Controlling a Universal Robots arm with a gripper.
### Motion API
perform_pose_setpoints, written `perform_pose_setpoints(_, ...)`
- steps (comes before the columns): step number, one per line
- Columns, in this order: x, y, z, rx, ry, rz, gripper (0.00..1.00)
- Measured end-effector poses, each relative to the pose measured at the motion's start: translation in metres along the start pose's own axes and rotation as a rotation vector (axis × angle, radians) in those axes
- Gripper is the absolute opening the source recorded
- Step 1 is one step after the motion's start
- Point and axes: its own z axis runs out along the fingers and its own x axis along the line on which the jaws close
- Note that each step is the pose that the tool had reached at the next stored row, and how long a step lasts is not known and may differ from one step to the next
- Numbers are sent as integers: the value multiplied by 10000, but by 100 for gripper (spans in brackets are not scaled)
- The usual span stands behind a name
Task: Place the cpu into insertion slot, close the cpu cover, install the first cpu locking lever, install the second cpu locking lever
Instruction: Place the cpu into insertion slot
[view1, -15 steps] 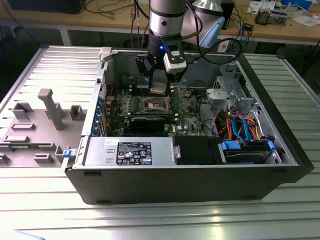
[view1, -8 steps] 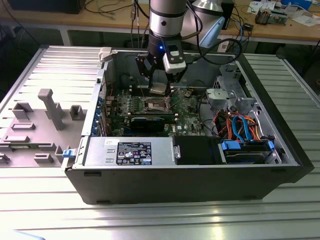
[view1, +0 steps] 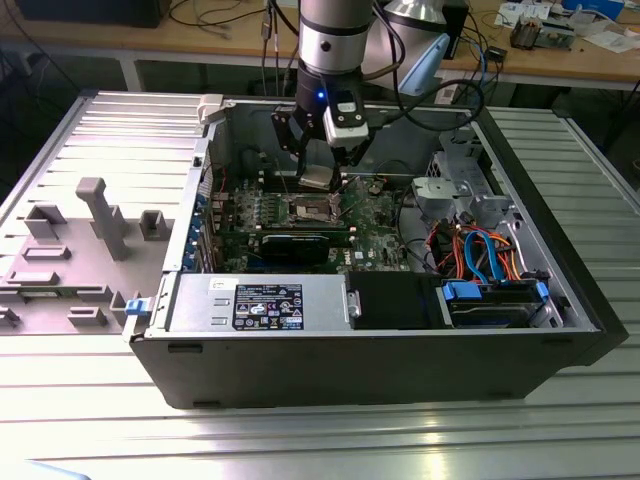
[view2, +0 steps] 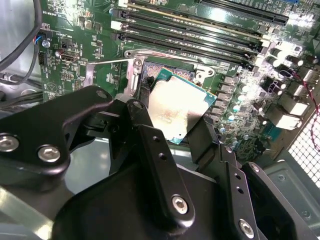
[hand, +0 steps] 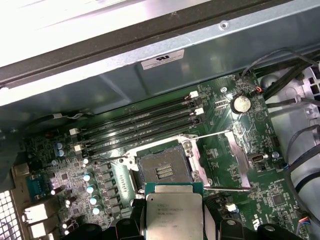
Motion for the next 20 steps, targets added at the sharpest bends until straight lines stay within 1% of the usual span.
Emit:
perform_pose_setpoints(9, 0, 0, 3, -6, -4, 309, 55)
perform_pose_setpoints(20, 0, 0, 7, -9, -7, 516, 55)
